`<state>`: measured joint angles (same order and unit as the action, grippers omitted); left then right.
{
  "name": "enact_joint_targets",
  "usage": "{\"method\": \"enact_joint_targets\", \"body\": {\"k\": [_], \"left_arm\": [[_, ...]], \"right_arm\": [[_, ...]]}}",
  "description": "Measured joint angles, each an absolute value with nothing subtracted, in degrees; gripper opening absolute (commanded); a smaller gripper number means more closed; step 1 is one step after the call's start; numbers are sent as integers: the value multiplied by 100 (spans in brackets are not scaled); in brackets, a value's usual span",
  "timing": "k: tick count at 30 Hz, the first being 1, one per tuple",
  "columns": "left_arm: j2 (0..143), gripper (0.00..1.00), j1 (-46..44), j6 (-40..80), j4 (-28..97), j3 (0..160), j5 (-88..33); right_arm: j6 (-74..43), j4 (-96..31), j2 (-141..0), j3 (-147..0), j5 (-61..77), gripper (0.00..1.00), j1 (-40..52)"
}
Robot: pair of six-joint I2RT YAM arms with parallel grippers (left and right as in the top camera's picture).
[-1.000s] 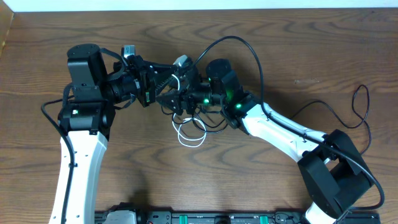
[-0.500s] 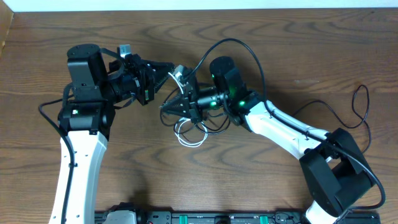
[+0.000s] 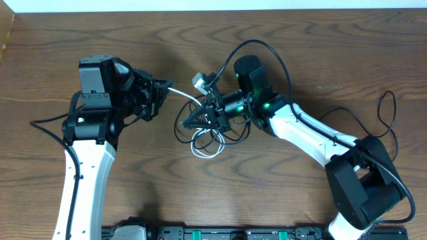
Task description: Untangle cables
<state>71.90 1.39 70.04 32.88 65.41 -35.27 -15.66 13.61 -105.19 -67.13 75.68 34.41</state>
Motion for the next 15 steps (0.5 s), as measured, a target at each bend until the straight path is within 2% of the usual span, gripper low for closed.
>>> {"method": "enact_joint_targets", "body": {"k": [8, 15], "left_arm": [[7238, 8, 137, 6941, 3994, 6541, -2639], [7535, 8, 128, 6807, 4032, 6534, -2480]], "right_arm": [[-1651, 2056, -10519, -6713, 8160, 1, 3474], [-2169, 2906, -10530, -6711, 8278, 1, 3474]]}}
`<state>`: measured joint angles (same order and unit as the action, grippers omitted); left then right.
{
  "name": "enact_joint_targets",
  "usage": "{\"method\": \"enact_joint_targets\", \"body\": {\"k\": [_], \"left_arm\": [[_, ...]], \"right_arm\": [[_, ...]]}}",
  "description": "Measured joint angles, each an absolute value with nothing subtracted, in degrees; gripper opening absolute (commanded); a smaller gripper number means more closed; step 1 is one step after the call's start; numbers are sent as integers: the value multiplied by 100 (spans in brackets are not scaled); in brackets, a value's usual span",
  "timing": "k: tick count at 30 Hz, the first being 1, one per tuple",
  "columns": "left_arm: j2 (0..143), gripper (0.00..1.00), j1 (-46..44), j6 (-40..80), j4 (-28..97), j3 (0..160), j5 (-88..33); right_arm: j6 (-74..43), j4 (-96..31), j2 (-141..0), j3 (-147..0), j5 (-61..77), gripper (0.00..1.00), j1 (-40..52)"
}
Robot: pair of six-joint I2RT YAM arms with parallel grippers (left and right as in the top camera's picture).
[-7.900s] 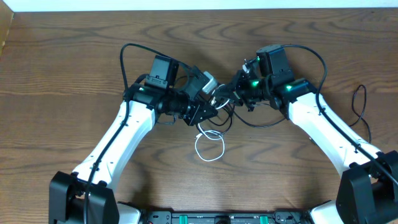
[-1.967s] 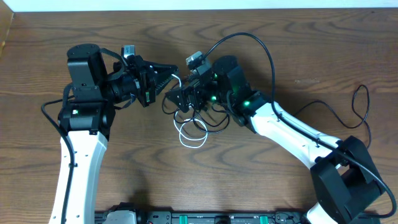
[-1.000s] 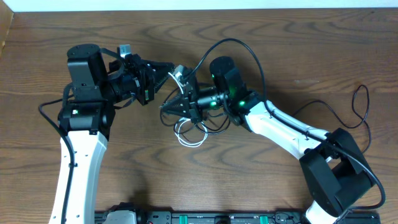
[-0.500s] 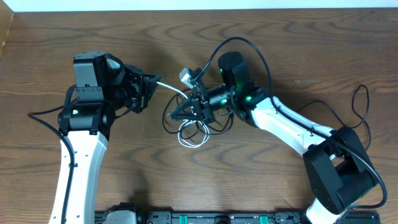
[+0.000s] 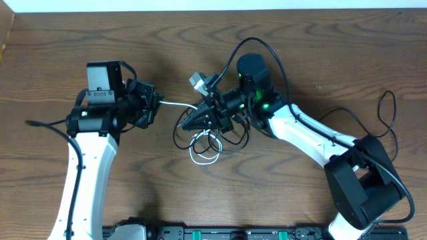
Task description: Untangle cables
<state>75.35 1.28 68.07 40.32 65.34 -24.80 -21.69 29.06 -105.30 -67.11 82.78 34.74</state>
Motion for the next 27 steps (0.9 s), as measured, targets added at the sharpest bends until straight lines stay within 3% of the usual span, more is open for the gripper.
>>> {"method": "enact_joint_targets", "body": {"k": [27], "left_arm": [[8128, 8, 130, 5245, 4709, 6484, -2292]], "right_arm": [[-4287, 3356, -10530, -6711, 6718, 1, 3350]]}}
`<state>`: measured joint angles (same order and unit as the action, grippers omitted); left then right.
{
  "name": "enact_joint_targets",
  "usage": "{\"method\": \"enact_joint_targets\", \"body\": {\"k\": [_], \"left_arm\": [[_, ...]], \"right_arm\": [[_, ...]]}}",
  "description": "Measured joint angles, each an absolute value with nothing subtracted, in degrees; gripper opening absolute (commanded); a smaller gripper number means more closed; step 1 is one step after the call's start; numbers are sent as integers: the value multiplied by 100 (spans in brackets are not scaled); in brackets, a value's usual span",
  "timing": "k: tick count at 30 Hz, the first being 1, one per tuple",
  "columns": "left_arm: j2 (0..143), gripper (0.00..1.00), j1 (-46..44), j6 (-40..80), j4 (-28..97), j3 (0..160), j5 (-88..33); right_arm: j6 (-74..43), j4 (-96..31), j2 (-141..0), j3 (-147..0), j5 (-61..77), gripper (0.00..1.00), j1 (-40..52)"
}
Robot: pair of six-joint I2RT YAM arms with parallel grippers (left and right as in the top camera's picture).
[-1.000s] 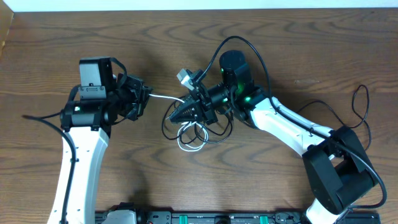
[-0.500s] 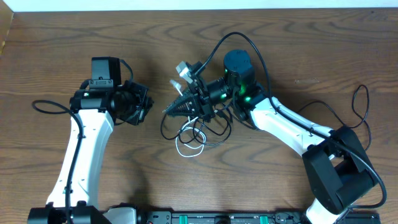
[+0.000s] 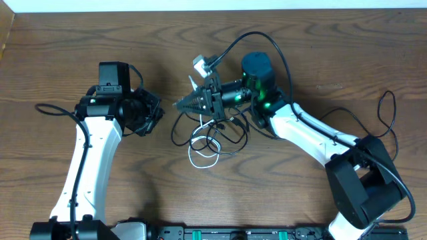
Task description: Untangle cables
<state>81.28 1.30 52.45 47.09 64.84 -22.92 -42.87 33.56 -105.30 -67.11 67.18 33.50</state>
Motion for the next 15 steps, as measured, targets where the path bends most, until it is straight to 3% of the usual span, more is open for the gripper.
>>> {"method": "enact_joint_targets", "body": {"k": [3, 7, 9, 13, 15], "left_arm": [[8128, 9, 130, 4604, 4823, 6482, -2322], [8128, 22, 128, 3642, 4866, 6482, -2567], [8128, 22, 106, 3245, 4864, 6482, -2679], [8128, 23, -34, 2681, 4862, 6482, -2775], [8128, 28, -158, 2473, 4858, 6479, -2814]], "right_arm": [[-4674, 3347, -10530, -6711, 6486, 1, 3232], [-5081, 3339, -10530, -6711, 6305, 1, 3100], [-5210, 3264, -10530, -6713, 6215, 1, 3059], [-5463, 2665, -10530, -6713, 5907, 1, 2995], [-5551, 2265, -10530, -6713, 5725, 2, 2945]]}}
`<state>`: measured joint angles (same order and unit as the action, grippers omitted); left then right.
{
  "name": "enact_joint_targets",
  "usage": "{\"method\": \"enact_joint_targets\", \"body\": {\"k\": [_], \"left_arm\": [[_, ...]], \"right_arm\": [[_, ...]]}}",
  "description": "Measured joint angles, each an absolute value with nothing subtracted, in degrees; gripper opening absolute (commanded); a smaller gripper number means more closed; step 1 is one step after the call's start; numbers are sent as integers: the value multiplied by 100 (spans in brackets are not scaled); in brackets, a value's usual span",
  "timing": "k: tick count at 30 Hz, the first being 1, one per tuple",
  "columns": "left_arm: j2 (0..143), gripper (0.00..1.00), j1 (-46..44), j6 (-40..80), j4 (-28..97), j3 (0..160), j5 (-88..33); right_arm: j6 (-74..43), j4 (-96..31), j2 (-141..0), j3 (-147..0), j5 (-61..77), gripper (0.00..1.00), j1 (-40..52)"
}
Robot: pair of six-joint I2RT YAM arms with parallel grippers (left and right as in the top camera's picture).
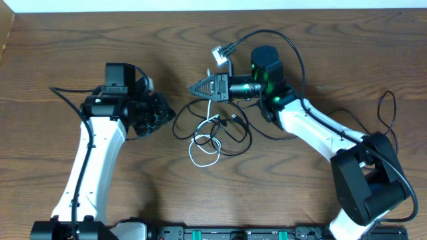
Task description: Untangle cables
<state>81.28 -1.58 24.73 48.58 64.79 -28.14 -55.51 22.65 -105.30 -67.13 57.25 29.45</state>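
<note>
A tangle of black and white cables [212, 137] lies mid-table. My right gripper [195, 88] points left above it, its fingers closed to a point. A white strand [208, 110] drops from it to the pile. A grey plug [223, 53] sticks up behind the fingers. My left gripper [159, 113] hangs just left of the tangle, beside a black loop [176, 125]. Its fingers are too dark to tell open from shut, and no cable shows in them.
The right arm's own black lead [383, 110] loops at the far right. The left arm's lead [63, 93] trails off to the left. The table's back edge [213, 9] runs along the top and the arm bases stand at the front.
My right gripper has drawn back to the right and further from the pile, carrying the grey plug up and right. My left gripper has shifted slightly right, closer to the black loop.
First my left gripper held a white cable end stretched toward the right gripper over the tangle. Then that stretch shortened as the left arm swung down. Later the white end was gone from the left gripper. The right gripper has lifted back with the plug.
</note>
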Motion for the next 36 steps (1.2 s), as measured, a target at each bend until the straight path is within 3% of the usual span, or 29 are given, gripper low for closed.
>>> {"method": "enact_joint_targets", "body": {"k": [13, 30, 36], "left_arm": [[8128, 62, -1015, 1166, 4737, 6469, -2860], [8517, 66, -1356, 351, 4622, 6466, -2867], [8995, 68, -1562, -344, 4609, 6462, -3511]], "right_arm": [[-5701, 373, -10530, -6713, 5146, 2, 2388], [-5520, 25, -10530, -6713, 6095, 1, 1702], [-5830, -93, -10530, -6711, 6167, 1, 1697]]}}
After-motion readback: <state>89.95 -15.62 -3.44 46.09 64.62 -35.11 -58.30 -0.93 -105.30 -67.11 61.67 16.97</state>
